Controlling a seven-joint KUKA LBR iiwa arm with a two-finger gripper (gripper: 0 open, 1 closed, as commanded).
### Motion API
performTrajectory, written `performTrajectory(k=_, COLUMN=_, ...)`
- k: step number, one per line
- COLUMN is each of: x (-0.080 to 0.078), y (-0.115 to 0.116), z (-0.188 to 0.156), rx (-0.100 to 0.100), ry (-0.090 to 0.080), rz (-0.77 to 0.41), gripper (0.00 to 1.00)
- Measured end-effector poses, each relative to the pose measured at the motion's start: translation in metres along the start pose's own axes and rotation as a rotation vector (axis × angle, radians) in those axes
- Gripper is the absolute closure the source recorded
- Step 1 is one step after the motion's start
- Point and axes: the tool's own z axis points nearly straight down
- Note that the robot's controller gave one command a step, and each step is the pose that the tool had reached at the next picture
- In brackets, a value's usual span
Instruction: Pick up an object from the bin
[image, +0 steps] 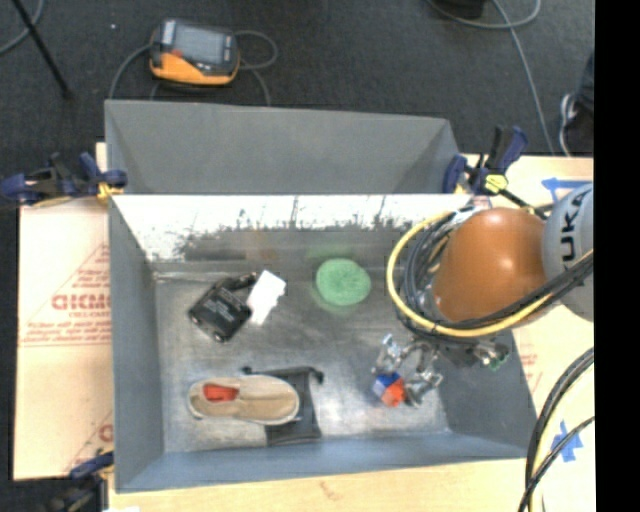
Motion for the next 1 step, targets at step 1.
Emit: performTrajectory(k=1, x=0.0001, y=0.0001, z=-0.0092, rx=0.000, ry=0.000, rz=0.001, gripper=1.00)
